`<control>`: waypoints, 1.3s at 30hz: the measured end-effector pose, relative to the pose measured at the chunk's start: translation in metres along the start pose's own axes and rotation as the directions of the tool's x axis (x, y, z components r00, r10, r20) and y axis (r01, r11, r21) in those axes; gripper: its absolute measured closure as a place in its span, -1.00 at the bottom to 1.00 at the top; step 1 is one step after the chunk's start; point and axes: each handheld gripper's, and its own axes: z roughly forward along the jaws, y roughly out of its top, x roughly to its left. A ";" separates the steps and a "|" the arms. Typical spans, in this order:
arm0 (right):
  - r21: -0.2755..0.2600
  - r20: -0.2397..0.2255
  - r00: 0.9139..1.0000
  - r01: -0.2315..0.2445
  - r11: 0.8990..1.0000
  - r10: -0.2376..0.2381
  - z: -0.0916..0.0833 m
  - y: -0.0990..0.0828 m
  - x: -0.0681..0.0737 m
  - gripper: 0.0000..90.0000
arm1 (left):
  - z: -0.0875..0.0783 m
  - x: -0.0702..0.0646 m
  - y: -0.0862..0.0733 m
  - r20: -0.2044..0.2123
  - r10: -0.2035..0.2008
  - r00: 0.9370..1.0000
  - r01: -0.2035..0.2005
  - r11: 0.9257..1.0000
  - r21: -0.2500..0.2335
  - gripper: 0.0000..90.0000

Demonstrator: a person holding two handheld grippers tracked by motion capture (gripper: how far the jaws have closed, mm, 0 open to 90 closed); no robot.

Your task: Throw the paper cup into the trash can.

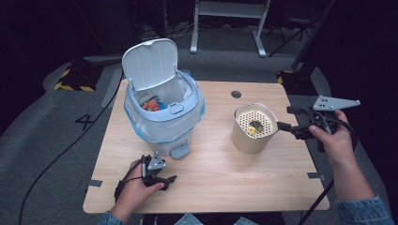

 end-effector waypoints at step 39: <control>0.221 0.065 0.990 -0.134 0.966 0.123 0.014 -0.169 0.011 -0.52 | 0.000 0.000 0.000 0.000 0.000 1.000 0.000 1.000 0.000 -0.47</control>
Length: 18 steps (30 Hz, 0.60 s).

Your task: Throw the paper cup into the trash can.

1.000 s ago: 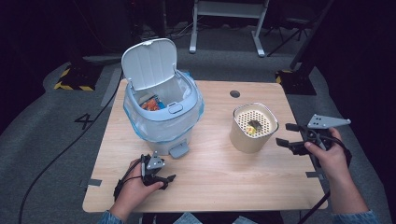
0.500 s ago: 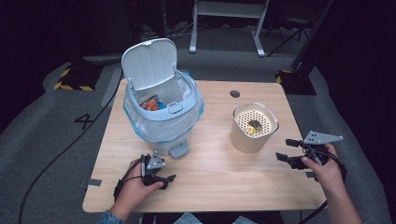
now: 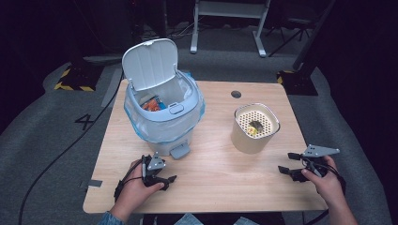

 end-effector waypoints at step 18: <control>0.036 0.085 0.996 0.014 0.999 -0.017 0.026 -0.036 0.010 -0.74 | 0.000 0.000 0.000 0.001 0.000 1.000 0.000 1.000 0.000 -0.47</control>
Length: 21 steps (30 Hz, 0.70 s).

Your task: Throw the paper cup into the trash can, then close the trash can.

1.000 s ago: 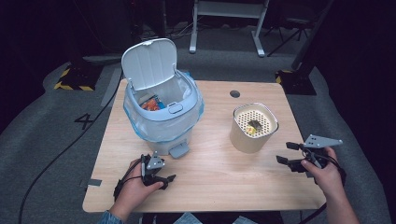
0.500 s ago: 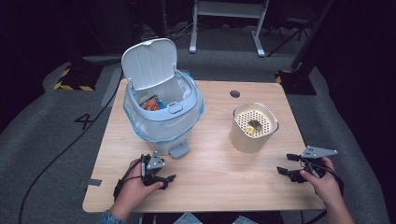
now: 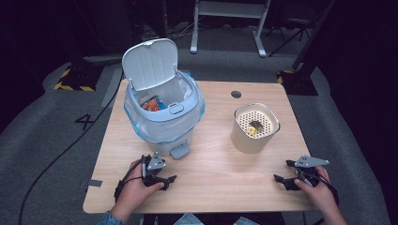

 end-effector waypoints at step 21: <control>-0.001 0.001 1.000 0.000 1.000 0.000 0.000 0.000 0.000 -0.74 | -0.031 0.010 0.004 0.059 -0.036 0.998 0.040 0.997 -0.068 -0.31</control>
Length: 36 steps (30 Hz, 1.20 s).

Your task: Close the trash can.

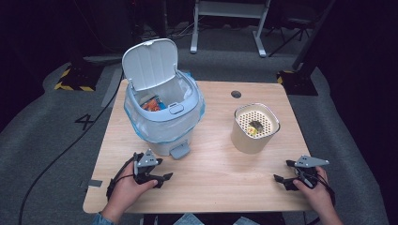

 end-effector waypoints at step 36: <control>0.000 0.000 1.000 0.000 1.000 0.000 0.000 0.000 0.000 -0.74 | -0.144 0.064 0.058 -0.013 -0.013 1.000 0.007 0.924 -0.382 -0.25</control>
